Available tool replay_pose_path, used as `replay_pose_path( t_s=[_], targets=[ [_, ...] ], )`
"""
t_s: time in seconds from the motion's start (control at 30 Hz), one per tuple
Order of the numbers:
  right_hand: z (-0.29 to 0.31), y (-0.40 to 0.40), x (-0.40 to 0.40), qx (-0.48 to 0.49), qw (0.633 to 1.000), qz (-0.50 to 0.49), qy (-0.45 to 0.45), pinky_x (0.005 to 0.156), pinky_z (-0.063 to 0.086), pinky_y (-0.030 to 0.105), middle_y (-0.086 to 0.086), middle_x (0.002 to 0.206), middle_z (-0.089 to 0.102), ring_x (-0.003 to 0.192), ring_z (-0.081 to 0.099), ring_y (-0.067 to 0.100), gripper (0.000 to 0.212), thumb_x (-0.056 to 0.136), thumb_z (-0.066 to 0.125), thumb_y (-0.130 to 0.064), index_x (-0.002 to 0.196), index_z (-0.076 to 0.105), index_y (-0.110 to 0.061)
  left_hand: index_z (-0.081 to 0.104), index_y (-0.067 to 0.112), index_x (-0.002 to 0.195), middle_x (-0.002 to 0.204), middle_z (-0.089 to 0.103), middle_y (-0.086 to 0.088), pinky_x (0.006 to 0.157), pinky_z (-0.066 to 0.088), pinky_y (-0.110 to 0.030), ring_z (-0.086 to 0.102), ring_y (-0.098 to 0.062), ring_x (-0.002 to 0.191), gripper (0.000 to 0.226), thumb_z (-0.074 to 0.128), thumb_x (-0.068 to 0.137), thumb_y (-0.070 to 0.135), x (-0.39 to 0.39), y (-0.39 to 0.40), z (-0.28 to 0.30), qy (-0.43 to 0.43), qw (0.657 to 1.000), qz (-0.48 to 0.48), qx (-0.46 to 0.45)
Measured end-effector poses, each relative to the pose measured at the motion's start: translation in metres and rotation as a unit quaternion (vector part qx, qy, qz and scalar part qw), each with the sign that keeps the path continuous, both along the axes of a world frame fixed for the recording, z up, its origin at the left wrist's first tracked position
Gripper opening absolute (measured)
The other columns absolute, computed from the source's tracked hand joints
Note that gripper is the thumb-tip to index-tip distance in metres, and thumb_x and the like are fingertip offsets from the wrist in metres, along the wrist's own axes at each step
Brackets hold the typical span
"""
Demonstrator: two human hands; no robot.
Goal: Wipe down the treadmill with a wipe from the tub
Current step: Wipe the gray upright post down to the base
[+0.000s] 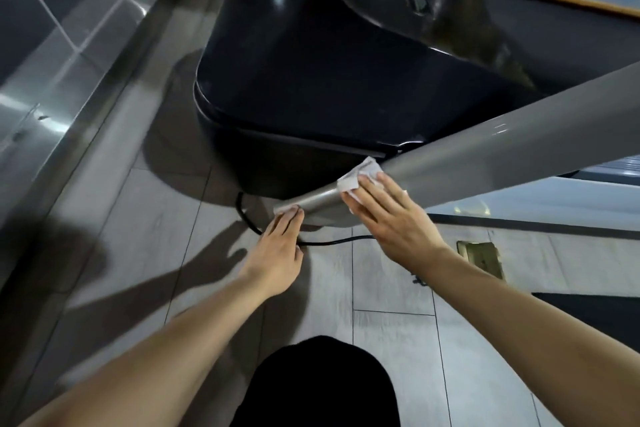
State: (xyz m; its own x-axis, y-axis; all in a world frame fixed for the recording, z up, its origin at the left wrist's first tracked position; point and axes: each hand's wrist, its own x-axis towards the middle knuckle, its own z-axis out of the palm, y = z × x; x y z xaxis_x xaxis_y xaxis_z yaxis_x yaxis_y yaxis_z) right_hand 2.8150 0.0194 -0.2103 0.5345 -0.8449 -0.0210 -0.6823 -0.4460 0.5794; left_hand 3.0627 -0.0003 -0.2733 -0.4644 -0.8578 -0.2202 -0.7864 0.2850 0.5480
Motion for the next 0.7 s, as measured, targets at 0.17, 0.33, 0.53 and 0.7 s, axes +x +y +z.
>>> replay_pose_path(
  t_s=[0.17,0.33,0.53,0.7],
  targets=[
    [-0.029,-0.03,0.04,0.052,0.997,0.051,0.026,0.126,0.006,0.053,0.021,0.162,0.021,0.152,0.019,0.038,0.067,0.093,0.008,-0.01,0.159,0.008,0.0,0.023,0.016,0.161,0.169,0.018,0.002,0.128,0.011,-0.034,0.008,-0.016,0.157,0.06,0.042,0.104,0.013,0.015,0.006,-0.006,-0.001,0.999,0.029,0.014],
    [-0.054,-0.046,0.071,0.125,0.989,0.061,0.043,0.124,-0.003,0.05,0.018,0.165,0.018,0.153,0.015,0.036,0.066,0.096,0.016,-0.014,0.16,0.008,-0.002,0.035,0.016,0.155,0.161,0.035,0.0,0.125,0.022,-0.034,0.023,-0.017,0.152,0.057,0.047,0.1,0.009,0.039,0.019,-0.002,0.031,0.998,0.059,0.022],
    [-0.066,-0.054,0.11,0.157,0.984,0.072,0.042,0.125,-0.006,0.046,0.013,0.166,0.019,0.155,0.011,0.03,0.059,0.104,0.025,-0.021,0.16,0.013,-0.009,0.042,0.02,0.15,0.15,0.047,-0.003,0.111,0.032,-0.033,0.042,-0.023,0.137,0.054,0.047,0.098,0.007,0.064,0.007,0.036,-0.001,0.995,0.1,0.029],
    [-0.042,-0.031,0.039,0.081,0.983,0.111,0.12,0.122,-0.015,0.052,0.013,0.168,-0.006,0.155,-0.009,0.029,0.063,0.104,0.02,-0.024,0.159,-0.007,-0.011,0.051,0.017,0.14,0.14,0.053,-0.002,0.103,0.039,-0.036,0.049,-0.024,0.126,0.046,0.046,0.097,0.004,0.024,-0.015,0.067,0.05,0.994,0.084,-0.046]
  ],
)
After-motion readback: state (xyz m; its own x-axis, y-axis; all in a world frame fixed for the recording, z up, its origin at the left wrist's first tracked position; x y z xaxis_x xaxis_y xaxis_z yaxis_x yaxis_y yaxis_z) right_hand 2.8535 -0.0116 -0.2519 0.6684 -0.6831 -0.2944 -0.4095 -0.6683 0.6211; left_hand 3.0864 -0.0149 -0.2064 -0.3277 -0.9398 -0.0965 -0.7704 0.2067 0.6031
